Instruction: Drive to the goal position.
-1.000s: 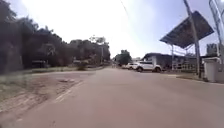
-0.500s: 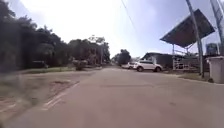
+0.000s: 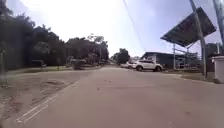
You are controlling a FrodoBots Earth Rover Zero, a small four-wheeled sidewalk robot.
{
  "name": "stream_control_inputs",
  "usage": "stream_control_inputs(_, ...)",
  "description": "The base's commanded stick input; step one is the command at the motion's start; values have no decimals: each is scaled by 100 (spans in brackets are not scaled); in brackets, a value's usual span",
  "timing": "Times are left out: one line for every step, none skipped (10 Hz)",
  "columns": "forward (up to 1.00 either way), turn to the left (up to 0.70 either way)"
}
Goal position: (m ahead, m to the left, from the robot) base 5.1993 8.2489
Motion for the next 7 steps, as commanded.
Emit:
stream_control_inputs(70,0)
stream_control_inputs(70,0)
stream_control_inputs(70,0)
stream_control_inputs(70,0)
stream_control_inputs(70,0)
stream_control_inputs(70,0)
stream_control_inputs(70,0)
